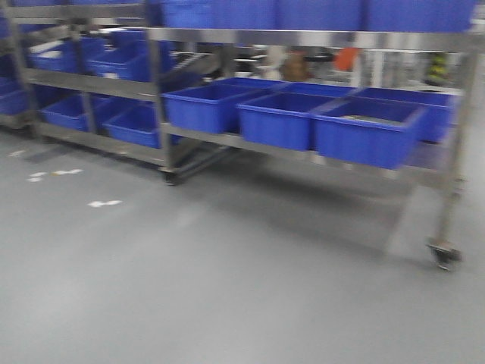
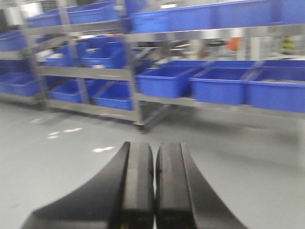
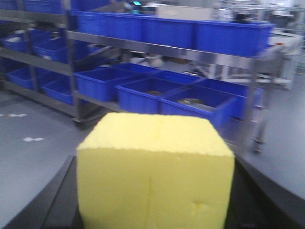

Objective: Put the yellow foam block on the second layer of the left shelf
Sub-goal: 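Drive the base up to the shelf of blue bins, cube held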

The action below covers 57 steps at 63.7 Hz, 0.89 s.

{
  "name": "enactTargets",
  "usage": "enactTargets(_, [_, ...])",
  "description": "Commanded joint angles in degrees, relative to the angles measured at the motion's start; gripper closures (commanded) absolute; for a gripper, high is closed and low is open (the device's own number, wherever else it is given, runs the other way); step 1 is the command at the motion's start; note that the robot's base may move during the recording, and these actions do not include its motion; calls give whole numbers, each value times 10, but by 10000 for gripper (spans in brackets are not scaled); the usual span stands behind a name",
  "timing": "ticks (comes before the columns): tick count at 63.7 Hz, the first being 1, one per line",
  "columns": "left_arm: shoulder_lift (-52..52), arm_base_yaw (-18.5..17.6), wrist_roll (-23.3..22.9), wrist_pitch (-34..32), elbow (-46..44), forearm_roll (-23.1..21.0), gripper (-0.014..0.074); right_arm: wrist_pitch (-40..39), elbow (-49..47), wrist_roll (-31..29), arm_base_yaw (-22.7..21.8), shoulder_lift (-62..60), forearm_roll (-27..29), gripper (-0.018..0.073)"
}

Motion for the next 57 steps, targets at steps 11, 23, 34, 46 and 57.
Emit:
enactTargets(11, [-9,-3,-2,-47,16,-3,472,-52,-15,-4,-2,7,-5,59])
enactTargets(23, [-9,-3,-2,-47,16,-3,472,-52,-15,-4,-2,7,-5,59])
enactTargets(34, [-9,-3,-2,-47,16,-3,472,-52,-15,-4,-2,7,-5,59])
enactTargets(46, [-9,-3,-2,-47,16,-3,472,-52,-15,-4,-2,7,-5,59])
enactTargets(57, [-9,-3,-2,-47,16,-3,472,-52,-15,-4,-2,7,-5,59])
